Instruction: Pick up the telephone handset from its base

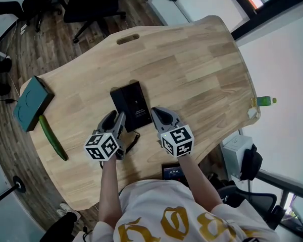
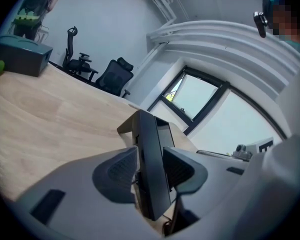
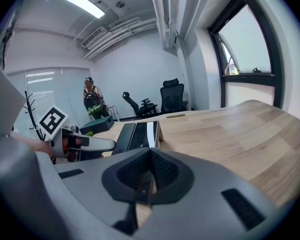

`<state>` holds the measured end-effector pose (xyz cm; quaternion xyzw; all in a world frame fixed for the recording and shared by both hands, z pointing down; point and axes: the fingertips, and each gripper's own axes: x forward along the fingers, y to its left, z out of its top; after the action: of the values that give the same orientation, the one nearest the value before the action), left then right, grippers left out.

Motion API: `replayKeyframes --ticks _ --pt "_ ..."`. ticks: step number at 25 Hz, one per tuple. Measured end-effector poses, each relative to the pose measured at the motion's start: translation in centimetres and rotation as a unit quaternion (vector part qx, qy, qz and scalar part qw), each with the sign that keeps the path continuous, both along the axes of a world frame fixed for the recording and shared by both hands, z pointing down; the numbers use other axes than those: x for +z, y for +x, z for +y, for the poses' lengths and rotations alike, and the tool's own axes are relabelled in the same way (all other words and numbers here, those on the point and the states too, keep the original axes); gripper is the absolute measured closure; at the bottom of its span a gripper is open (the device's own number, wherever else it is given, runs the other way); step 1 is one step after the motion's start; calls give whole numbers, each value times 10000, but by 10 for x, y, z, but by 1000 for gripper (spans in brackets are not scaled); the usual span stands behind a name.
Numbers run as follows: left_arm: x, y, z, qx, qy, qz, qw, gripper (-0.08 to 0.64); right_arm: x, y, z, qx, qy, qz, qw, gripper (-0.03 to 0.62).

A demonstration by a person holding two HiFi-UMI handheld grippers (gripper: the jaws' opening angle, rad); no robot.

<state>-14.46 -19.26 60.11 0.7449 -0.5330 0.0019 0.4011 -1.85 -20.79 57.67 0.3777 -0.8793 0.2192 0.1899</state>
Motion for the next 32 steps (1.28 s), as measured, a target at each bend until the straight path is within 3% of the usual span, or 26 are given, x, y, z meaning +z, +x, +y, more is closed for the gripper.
replayKeyframes --ticks 8,24,32 --pt "13 7 -6 123 -193 377 9990 387 8 1 -1 44 -75 66 9999 588" --pt "14 9 -9 294 -233 257 9990 439 13 13 1 188 -135 84 9997 588" --pt "11 8 -6 185 -282 586 9977 460 8 18 4 222 -104 93 9997 588"
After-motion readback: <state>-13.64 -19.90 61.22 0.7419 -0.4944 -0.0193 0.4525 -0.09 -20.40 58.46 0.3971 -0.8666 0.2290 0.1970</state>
